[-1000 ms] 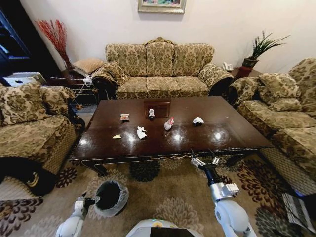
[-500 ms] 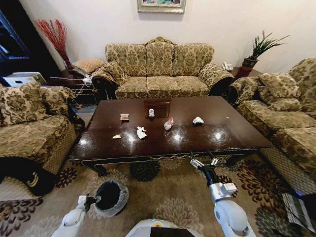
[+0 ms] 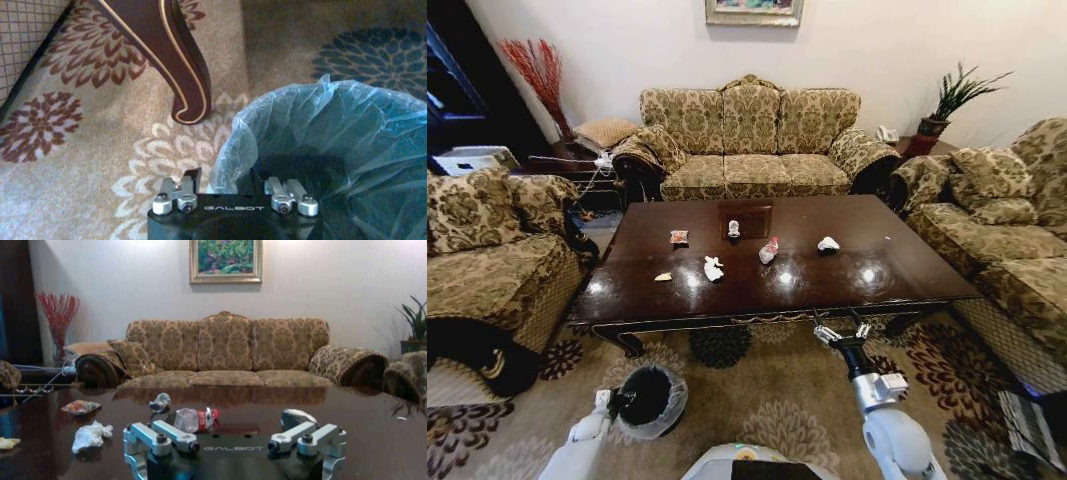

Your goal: Move to the front of the table and place the trash on the table into the trash bin.

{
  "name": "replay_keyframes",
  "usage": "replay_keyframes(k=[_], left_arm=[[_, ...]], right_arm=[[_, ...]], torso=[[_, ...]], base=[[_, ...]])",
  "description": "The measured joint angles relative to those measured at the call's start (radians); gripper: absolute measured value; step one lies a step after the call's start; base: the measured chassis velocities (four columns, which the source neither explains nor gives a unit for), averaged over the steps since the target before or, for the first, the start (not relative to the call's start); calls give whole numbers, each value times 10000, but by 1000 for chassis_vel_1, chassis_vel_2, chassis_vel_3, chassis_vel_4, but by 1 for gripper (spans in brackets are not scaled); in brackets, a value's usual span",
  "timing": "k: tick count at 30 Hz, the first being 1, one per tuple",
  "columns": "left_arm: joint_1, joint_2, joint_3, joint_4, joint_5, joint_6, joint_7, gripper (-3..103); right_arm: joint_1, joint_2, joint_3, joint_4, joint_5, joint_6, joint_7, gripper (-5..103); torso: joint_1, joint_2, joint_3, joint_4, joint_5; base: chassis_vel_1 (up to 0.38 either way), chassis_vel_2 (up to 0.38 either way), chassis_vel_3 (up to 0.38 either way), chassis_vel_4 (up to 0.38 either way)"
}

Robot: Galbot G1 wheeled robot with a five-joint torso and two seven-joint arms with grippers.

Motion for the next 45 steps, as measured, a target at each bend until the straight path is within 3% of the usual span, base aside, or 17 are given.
replay_keyframes(k=[4,6,7,10,12,15,16,19,21,25,28,34,35,37,42,44,45], left_arm=[[13,-21,-16,114,-288,-354,178,43],[-53,-34,81,445,-654,-1024,204,36],[-53,-34,81,445,-654,-1024,204,36],[-303,-69,227,1218,-1075,-2233,456,28],[-305,-123,179,1275,-1009,-2398,524,20],[-312,-163,76,1295,-843,-2419,570,16],[-341,-174,14,1383,-773,-2562,629,10],[-252,-185,-77,1206,-685,-2553,779,7],[60,-175,-194,612,-657,-2171,937,3],[781,-24,-359,-362,-744,-2072,1312,3],[1557,113,-535,-1384,-1108,-1894,1261,3],[3354,228,-1090,-4061,-1928,-1554,827,3],[3354,228,-1090,-4061,-1928,-1554,827,3],[4142,202,-1533,-5047,-2115,-1481,803,3],[5730,-150,-2618,-6762,-2352,-1446,826,3],[6773,-428,-3481,-8147,-2499,-1477,926,3],[6773,-428,-3481,-8147,-2499,-1477,926,3]], right_arm=[[0,1,-6,8,28,-11,7,100],[17,6,-18,4,41,-12,9,100],[17,6,-18,4,41,-12,9,100],[34,37,-37,-8,61,-13,14,100],[38,44,-39,-17,72,-12,14,100],[40,44,-39,-21,89,-12,15,100],[44,36,-36,-22,110,-10,15,100],[58,26,-31,-25,141,-9,16,100],[70,24,-32,-34,159,-8,16,100],[140,33,-55,-56,165,-11,17,100],[237,37,-103,-96,182,-12,17,100],[467,49,-207,-154,296,-12,-12,100],[467,49,-207,-154,296,-12,-12,100],[517,79,-198,-154,356,-12,-34,100],[767,90,-275,-260,482,-13,-145,100],[879,135,-348,-388,525,-10,-305,100],[879,135,-348,-388,525,-10,-305,100]], torso=[[0,0,0,0,0],[-1,0,0,2,0],[-1,0,0,2,0],[0,0,0,1,2],[-1,0,0,1,1],[-1,0,0,2,3],[-1,0,0,2,5],[-1,0,0,3,2],[-1,0,0,0,-9],[0,0,0,-6,-11],[0,0,0,2,6],[-1,0,-1,3,2],[-1,0,-1,3,2],[-1,1,-2,-6,-1],[-1,1,-2,0,-2],[-2,1,-2,7,1],[-2,1,-2,7,1]], base=[[0,0,0,0],[0,0,0,0],[0,0,0,0],[0,0,0,0],[0,0,0,0],[0,0,0,0],[0,0,0,0],[0,0,0,0],[0,0,0,0],[0,0,0,0],[0,0,0,0],[0,0,0,0],[0,0,0,0],[0,0,0,0],[0,0,0,0],[0,0,0,0],[0,0,0,0]])
